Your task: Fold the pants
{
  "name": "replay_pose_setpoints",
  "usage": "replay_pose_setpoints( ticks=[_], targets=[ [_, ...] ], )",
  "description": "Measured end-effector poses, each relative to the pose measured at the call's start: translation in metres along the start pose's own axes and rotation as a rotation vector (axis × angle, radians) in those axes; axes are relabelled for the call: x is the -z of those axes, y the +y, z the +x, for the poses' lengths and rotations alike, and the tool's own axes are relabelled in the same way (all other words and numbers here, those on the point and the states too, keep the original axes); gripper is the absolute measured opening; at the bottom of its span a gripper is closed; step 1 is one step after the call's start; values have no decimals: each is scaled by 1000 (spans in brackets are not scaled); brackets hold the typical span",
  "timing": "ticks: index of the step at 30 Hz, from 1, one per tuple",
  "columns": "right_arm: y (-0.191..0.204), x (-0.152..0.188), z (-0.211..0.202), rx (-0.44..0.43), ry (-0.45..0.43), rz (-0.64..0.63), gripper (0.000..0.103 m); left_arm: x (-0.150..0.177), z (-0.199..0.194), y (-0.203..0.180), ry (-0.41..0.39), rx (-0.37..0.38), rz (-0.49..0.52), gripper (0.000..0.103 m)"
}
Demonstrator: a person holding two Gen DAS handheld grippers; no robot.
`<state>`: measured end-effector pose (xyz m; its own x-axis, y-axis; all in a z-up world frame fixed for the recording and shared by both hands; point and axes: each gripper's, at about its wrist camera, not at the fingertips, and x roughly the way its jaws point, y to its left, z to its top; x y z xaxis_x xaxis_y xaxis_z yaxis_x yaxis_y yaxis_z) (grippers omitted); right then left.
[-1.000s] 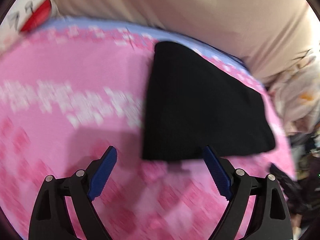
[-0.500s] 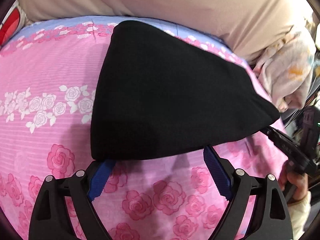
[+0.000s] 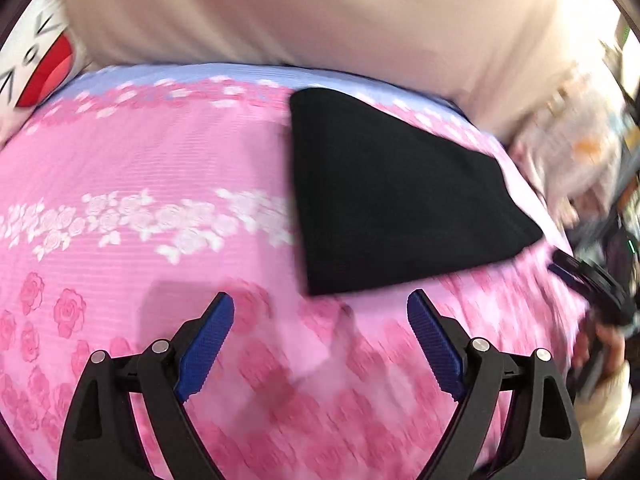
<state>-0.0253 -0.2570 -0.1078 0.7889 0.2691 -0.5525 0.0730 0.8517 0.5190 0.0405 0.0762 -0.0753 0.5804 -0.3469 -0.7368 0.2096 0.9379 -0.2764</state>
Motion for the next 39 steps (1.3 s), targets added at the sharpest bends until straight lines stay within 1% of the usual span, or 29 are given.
replay_pose_setpoints(
  ticks=[1,2,5,6,7,8,10,11,12,13,14,16,17,18,20,21,23,24,25,28,31,32,33,34,35,36,37,38,39],
  targets=[
    [-3,-4,4,-44,6,31,84,-5,9,5,4,10,-23,86],
    [-6,-8,8,-59,10,45,84,-9,18,8,12,23,-42,86],
    [-6,-18,30,-16,31,34,86,-20,50,13,55,66,-129,86],
    [-7,-21,36,-15,36,40,88,-23,50,11,20,57,-141,86],
    [-9,-25,41,-29,44,49,89,-28,55,6,25,78,-132,86],
    [-8,-27,49,-56,66,71,89,-31,61,1,45,90,-128,86],
    [-4,-29,61,-129,107,108,89,-36,67,-8,44,89,-132,86],
    [4,-30,71,-174,129,115,92,-38,70,-12,53,102,-133,86],
    [11,-31,77,-157,133,104,98,-40,74,-17,68,133,-134,86],
    [20,-32,82,-112,129,69,98,-41,76,-21,77,135,-134,87],
    [31,-32,89,-46,128,-3,98,-43,79,-27,76,110,-124,90],
    [36,-31,96,17,100,-42,86,-43,84,-35,78,79,-97,91],
    [35,-32,96,13,93,-43,70,-43,86,-38,78,61,-80,91],
    [31,-34,97,-28,97,-22,48,-45,88,-42,83,45,-59,91],
    [22,-42,92,-116,109,55,39,-47,89,-47,88,49,-40,64],
    [23,-45,88,-139,108,59,37,-49,87,-49,93,68,-38,59],
    [26,-50,74,-213,107,83,35,-50,71,-51,82,67,-11,40],
    [27,-51,66,-243,109,91,35,-51,61,-52,70,71,0,34],
    [28,-51,59,-257,112,93,35,-51,48,-52,59,81,3,20],
    [25,-38,38,-271,142,87,34,-41,13,-45,96,179,-23,21],
    [6,-11,30,-225,186,129,34,-11,6,-51,164,184,-12,23],
    [-2,-1,34,-192,197,134,35,0,8,-55,176,161,17,29],
    [-7,5,40,-176,202,131,40,10,14,-63,162,111,68,35],
    [-12,10,41,-194,189,135,40,15,18,-67,143,57,103,46],
    [-16,8,40,-219,168,157,44,17,20,-69,132,26,116,51],
    [-17,3,39,-204,168,166,50,15,17,-69,116,19,123,51],
    [-17,-2,32,-174,155,152,51,12,10,-66,101,17,121,51],
    [-13,-10,18,-126,108,106,52,8,3,-62,86,5,116,51],
    [-10,-17,8,-78,63,68,60,1,-10,-55,48,-39,109,53]
  ],
)
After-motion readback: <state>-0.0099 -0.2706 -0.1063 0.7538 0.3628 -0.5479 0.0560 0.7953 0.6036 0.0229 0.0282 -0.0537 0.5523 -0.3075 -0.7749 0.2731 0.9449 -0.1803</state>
